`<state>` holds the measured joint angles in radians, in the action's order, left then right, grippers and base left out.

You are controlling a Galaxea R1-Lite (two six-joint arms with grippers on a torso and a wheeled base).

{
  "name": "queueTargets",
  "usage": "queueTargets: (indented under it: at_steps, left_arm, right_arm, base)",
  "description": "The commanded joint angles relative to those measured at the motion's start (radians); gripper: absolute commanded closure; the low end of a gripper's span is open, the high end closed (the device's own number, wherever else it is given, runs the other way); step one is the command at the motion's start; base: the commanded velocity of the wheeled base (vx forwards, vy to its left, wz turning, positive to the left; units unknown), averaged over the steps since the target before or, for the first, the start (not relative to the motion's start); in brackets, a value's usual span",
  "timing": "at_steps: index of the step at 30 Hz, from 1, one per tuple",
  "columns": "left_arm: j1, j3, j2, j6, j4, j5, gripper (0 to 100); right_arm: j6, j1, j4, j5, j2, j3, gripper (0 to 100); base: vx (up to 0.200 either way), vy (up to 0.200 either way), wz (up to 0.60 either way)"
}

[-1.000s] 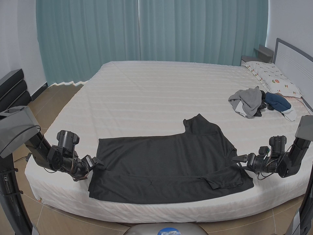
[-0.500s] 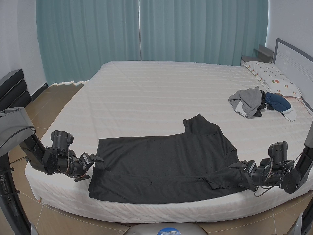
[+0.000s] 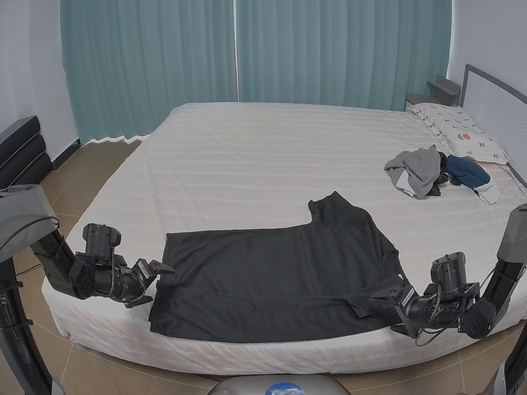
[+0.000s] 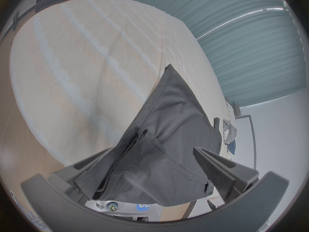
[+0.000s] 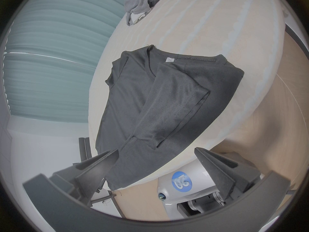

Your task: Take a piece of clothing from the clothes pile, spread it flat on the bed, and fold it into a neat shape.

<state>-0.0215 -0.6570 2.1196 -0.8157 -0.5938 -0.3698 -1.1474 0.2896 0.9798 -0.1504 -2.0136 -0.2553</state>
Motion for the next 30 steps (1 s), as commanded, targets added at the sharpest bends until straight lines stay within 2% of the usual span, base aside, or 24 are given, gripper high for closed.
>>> queueTargets:
  at_steps: [1,17,30]
  left_arm:
    - [0.000,0.000,-0.001,0.000,0.000,0.000,0]
    - [0.000,0.000,-0.001,0.001,0.000,0.002,0]
    - [-0.002,0.000,-0.001,0.006,0.000,0.002,0]
  right_arm:
    - [0.000,-0.003,0.039,0.009,-0.042,-0.005,0]
    - [-0.012,-0.010,0.188,0.055,-0.142,-0.007,0]
    - [-0.011,-0.010,0.191,0.089,-0.154,-0.007,0]
  base:
    - [0.000,0.000,0.00]
    - [0.000,0.000,0.00]
    - [0.000,0.000,0.00]
